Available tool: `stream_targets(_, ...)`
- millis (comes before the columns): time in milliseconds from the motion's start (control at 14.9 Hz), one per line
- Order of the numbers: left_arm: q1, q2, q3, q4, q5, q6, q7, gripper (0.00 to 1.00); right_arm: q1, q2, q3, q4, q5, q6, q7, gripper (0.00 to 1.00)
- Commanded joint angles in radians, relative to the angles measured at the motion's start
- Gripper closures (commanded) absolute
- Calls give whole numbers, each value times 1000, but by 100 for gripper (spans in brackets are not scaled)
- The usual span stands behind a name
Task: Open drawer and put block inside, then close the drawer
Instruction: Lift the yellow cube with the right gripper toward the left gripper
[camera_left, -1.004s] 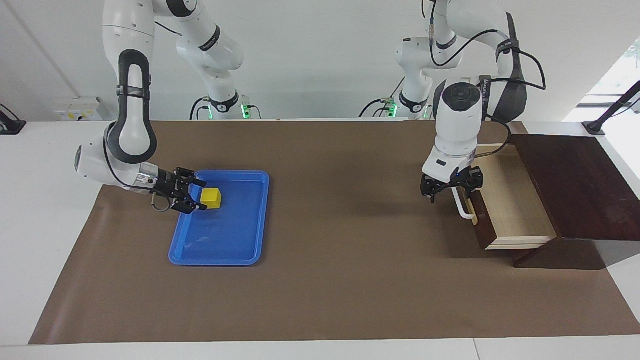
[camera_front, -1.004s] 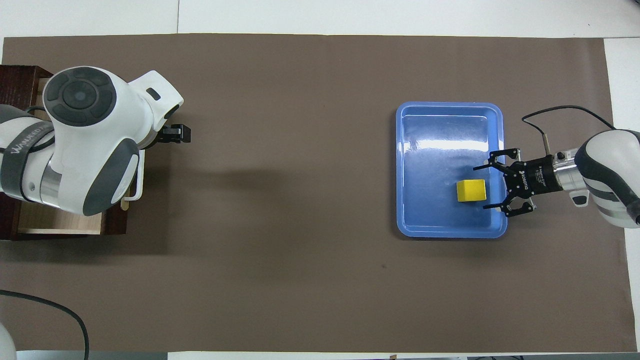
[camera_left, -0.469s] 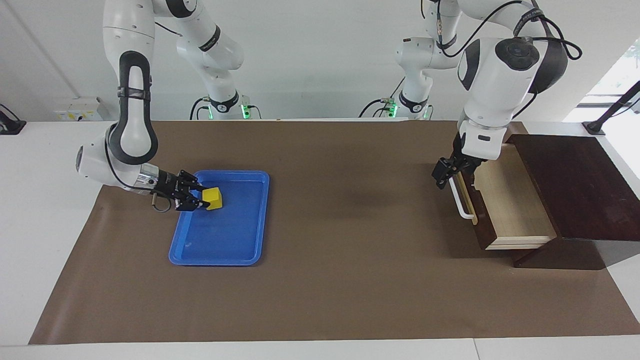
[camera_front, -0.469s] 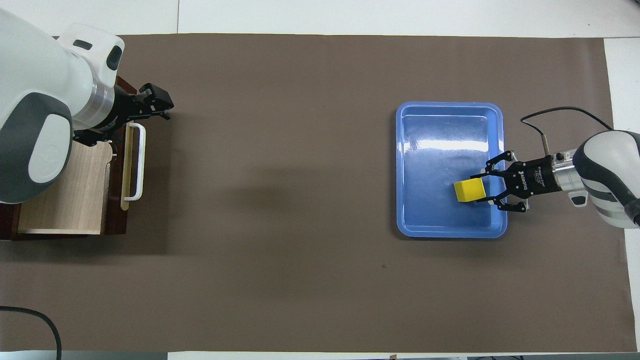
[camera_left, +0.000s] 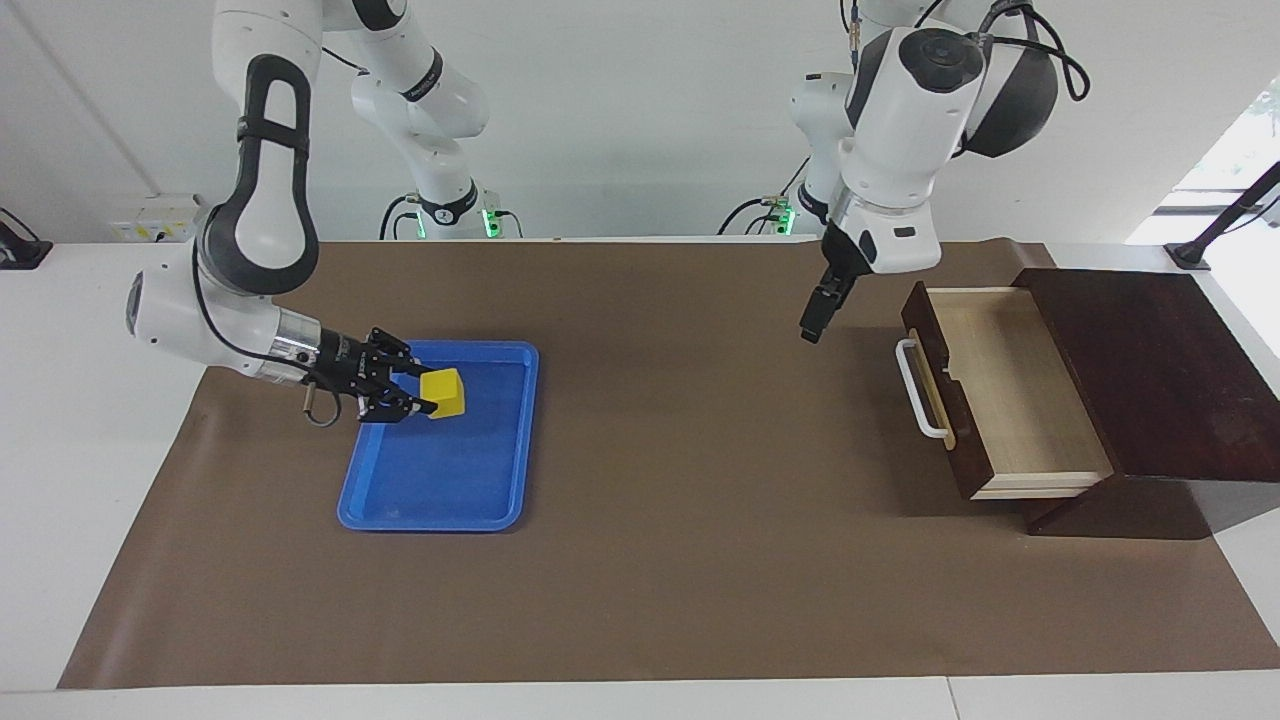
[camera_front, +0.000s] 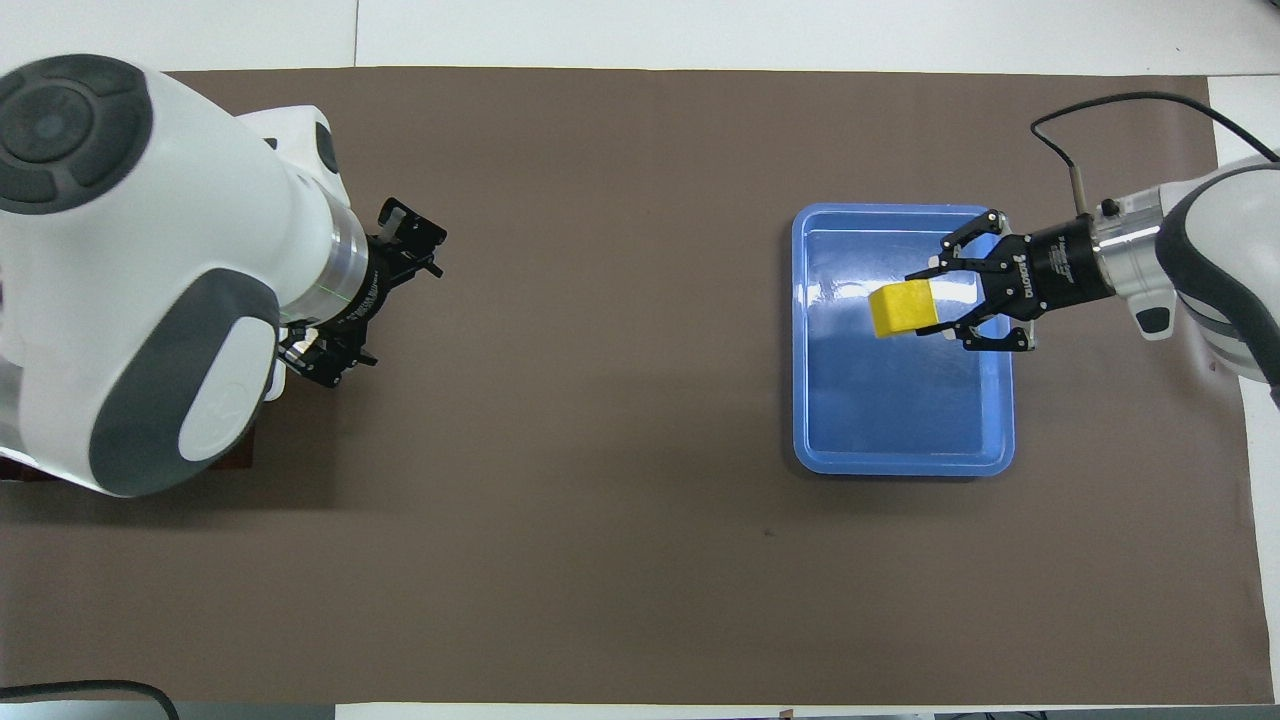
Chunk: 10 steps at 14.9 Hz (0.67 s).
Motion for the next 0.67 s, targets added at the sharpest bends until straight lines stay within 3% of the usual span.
stream_targets(0,-46,-53,15,-87,-13,68,-107,0,144,-24,-1,61,50,30,199,100)
stream_targets(134,-46,-58,15,-107,-13,105,-296,0,230,-33,-1,63,77,111,291,100)
stream_targets(335,-48,-79,15,-167,-17,184,-394,0,360,-33,-1,58,115,226,351,100)
stream_targets(603,-37,-78,17,-179,-95,259,-659,0,428,-35,-1,49,124,285,383,100)
